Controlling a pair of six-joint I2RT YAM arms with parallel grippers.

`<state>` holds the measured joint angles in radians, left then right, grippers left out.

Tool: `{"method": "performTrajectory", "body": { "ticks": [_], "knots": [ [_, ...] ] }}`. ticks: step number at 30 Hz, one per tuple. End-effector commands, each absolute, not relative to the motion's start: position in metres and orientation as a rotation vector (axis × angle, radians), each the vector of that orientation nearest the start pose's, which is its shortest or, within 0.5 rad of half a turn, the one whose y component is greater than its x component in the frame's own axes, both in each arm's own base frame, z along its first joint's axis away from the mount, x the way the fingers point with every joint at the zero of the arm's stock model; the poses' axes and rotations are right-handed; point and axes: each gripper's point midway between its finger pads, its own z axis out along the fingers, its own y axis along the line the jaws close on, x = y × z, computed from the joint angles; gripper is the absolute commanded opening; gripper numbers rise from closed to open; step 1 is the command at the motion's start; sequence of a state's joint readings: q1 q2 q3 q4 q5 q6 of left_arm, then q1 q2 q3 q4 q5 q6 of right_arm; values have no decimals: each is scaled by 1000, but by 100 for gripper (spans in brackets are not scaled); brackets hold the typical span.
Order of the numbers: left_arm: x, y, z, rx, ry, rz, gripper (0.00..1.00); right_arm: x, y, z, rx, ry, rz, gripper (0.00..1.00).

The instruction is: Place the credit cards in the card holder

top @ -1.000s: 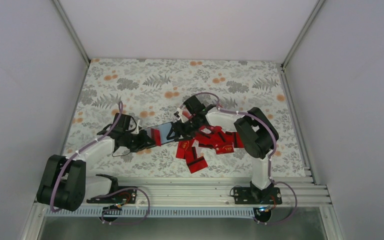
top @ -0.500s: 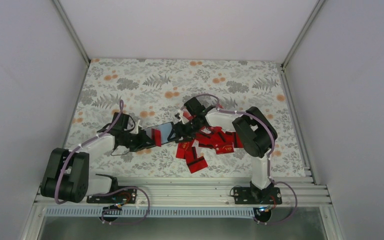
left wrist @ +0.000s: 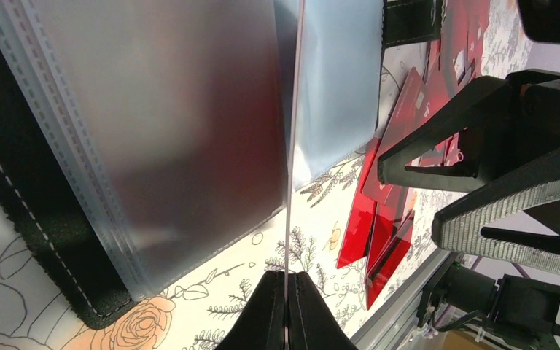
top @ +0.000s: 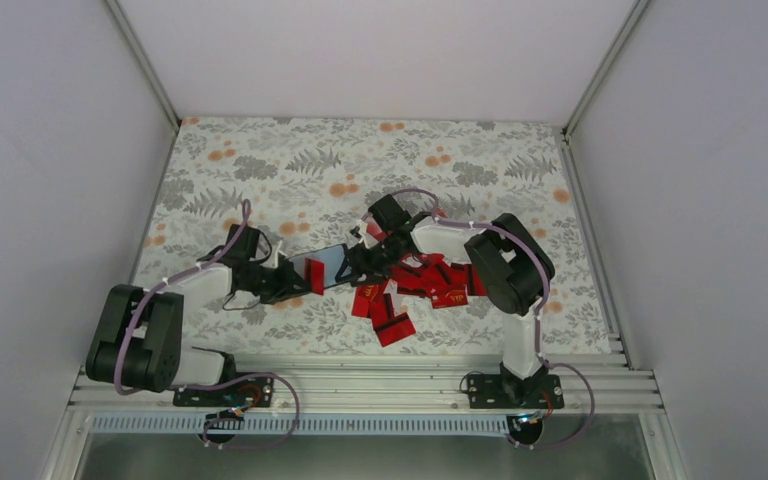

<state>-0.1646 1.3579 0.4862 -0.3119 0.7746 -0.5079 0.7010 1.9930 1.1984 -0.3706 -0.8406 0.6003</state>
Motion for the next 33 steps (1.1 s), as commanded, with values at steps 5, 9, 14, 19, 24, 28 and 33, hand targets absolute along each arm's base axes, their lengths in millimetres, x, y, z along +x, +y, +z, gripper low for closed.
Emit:
{"method": "performTrajectory", "body": {
  "ticks": [5, 9, 14, 19, 24, 28, 33],
  "knots": [
    [229, -149, 54, -299, 2733, -1167, 2, 237, 363, 38, -407, 2997, 1411, 54],
    [226, -149, 55, -320, 2722, -1171, 2, 235, 363, 37, -413, 3001, 1416, 54],
    [225, -151, 51, -291, 2731, -1195, 2, 233, 362, 33, -417, 3013, 1416, 54],
    [227, -152, 46, -308, 2738, -1199, 2, 233, 360, 31, -426, 3017, 1408, 54],
    [229, -155, 44, -306, 2737, -1224, 2, 232, 360, 31, -434, 3015, 1410, 54],
    [231, -157, 43, -297, 2742, -1238, 2, 232, 358, 28, -434, 3022, 1412, 54],
    [234, -159, 40, -302, 2741, -1257, 3, 232, 356, 25, -435, 3031, 1413, 54]
  ]
}}
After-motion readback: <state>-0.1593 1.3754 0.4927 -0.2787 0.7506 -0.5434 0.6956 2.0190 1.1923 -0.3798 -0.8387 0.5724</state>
